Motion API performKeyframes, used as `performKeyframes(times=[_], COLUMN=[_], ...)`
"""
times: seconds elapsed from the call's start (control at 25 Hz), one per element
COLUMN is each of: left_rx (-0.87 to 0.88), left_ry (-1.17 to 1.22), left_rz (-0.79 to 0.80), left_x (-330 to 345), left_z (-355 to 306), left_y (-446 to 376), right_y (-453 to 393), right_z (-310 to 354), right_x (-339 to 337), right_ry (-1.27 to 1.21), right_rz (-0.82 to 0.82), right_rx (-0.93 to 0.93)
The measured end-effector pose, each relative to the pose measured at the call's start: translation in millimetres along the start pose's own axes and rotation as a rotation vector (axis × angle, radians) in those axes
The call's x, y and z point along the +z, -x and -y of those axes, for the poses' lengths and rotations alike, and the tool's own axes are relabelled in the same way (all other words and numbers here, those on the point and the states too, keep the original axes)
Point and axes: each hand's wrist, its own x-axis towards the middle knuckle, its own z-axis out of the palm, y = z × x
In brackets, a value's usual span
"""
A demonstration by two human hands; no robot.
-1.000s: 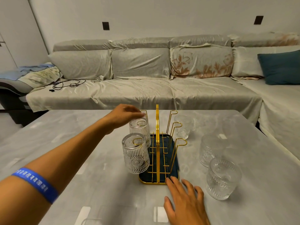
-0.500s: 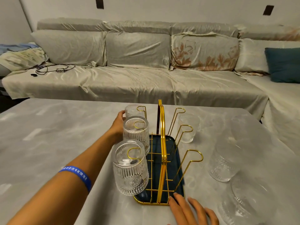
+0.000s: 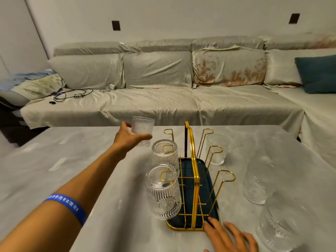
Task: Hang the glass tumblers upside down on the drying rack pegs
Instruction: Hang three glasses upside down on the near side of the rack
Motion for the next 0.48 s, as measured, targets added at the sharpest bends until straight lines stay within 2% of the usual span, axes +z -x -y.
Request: performKeyframes(times=[0.04, 0.08, 0.16, 0.32, 0.48], left_rx=[0.022, 0.045, 0.079, 0.054, 0.124], left_ry=[-0.020, -0.033, -0.038, 0.035, -0.075], left_rz=[-0.015, -0.023, -0.012, -0.008, -0.124], left_x=[-19.0, -36.3, -64.9, -80.5, -60.1], left_z=[-12.5, -25.9, -52.9, -96.9, -122.9], left_y=[4.7, 8.4, 17.1, 29.2, 39.4], right_y=[23.3, 37.6, 43.1, 42.8, 42.5], right_z=[35.7, 54.9, 61.7, 58.7, 53.7], right_x=[-6.9, -22.6, -16.3, -37.4, -24.4], right_ry=[-0.065, -0.134, -0.078, -0.134, -0.086], right_rz=[0.128, 0.230, 0.320, 0.350, 0.288], right_rx=[0.035, -0.019, -0.037, 0.057, -0.055])
